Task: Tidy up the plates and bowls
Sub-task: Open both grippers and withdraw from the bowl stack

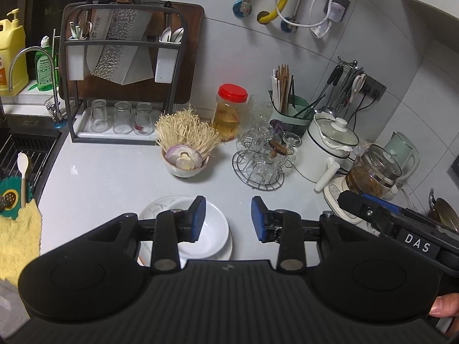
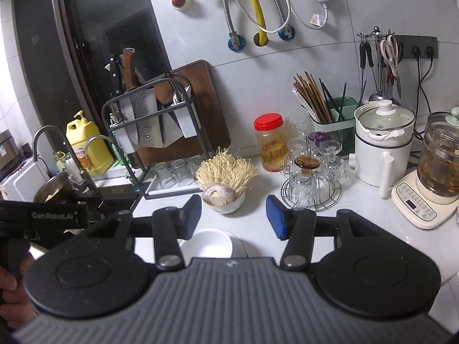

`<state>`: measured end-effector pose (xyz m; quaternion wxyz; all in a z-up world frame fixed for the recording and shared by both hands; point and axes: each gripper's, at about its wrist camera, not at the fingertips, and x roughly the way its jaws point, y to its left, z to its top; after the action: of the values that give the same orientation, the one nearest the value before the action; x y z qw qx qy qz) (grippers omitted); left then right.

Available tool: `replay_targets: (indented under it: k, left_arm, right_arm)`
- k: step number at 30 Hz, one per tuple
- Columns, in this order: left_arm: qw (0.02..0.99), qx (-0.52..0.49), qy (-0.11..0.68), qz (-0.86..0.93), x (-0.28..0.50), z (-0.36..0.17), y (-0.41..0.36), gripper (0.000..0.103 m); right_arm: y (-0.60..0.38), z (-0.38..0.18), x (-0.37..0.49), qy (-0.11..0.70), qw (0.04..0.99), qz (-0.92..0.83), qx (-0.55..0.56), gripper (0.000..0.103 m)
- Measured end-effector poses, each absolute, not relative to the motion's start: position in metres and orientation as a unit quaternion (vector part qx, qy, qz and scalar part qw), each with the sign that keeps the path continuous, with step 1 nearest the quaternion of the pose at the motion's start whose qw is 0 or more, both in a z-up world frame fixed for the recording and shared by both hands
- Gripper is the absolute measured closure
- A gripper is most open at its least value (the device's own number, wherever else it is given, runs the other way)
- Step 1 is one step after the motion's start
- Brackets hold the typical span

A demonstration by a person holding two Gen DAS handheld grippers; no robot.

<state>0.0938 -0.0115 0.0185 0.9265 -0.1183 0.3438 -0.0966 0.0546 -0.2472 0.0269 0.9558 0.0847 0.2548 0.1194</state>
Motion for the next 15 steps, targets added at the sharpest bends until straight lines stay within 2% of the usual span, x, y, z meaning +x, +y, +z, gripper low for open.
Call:
replay_targets:
  k: [15]
  left_arm:
    - [0.925,-0.119,0.349,-0.087,0.018,0.007,-0.034,0.059]
  right_arm:
    - [-0.260,0.020,-0.013,0.251,0.959,0.113,0.070,0.050]
